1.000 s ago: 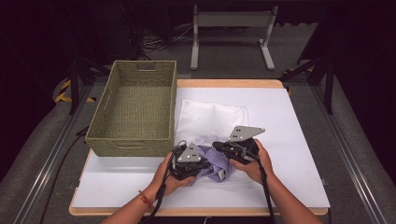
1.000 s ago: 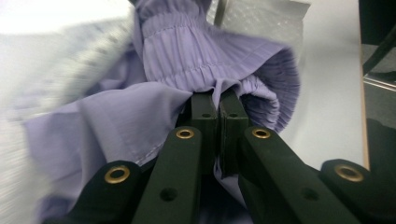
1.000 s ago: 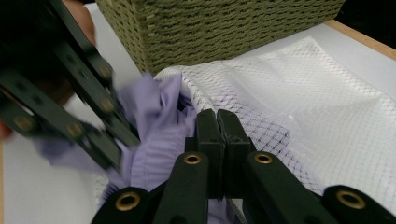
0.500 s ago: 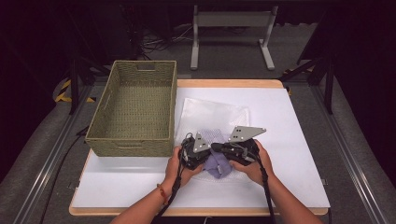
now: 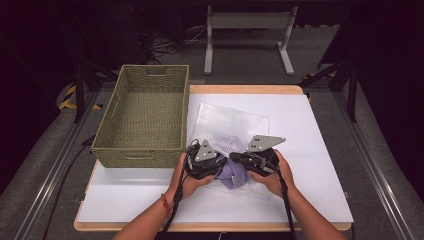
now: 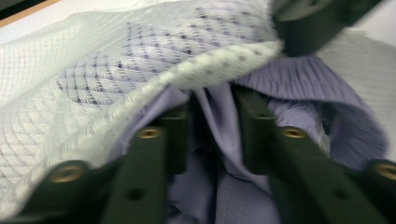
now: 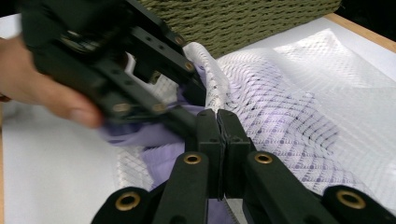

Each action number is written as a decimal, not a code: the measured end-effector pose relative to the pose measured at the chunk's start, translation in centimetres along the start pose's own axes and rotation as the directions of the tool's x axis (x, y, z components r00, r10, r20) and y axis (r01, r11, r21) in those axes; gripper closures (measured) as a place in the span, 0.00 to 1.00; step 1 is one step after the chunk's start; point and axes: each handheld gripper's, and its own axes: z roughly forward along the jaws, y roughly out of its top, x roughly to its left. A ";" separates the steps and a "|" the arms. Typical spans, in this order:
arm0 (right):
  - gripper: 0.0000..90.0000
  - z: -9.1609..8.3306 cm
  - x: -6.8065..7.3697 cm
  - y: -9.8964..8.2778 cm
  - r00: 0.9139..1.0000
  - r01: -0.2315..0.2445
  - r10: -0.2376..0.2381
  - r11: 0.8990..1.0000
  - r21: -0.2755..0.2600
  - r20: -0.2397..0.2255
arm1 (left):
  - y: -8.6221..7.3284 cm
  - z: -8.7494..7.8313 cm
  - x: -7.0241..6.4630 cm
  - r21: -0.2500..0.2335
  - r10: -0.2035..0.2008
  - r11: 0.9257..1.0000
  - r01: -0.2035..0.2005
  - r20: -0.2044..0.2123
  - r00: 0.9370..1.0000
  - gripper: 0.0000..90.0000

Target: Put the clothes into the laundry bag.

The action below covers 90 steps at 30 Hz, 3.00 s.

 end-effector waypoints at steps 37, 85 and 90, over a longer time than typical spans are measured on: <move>0.99 0.6 0.2 -0.4 1.000 -0.009 0.010 0.999 0.032 -0.026 | 0.0 4.0 -1.9 0.109 0.057 0.993 -0.049 -0.076 0.995 0.90; 0.99 0.6 -0.4 -0.9 0.999 -0.043 0.043 0.998 0.056 -0.011 | 0.7 4.8 -1.4 0.109 -0.048 0.993 0.051 -0.026 0.999 0.80; 0.99 0.1 -0.5 -0.6 0.998 -0.054 0.054 0.998 0.021 -0.016 | 1.1 3.7 -1.1 0.031 -0.027 0.999 0.028 -0.040 0.999 0.92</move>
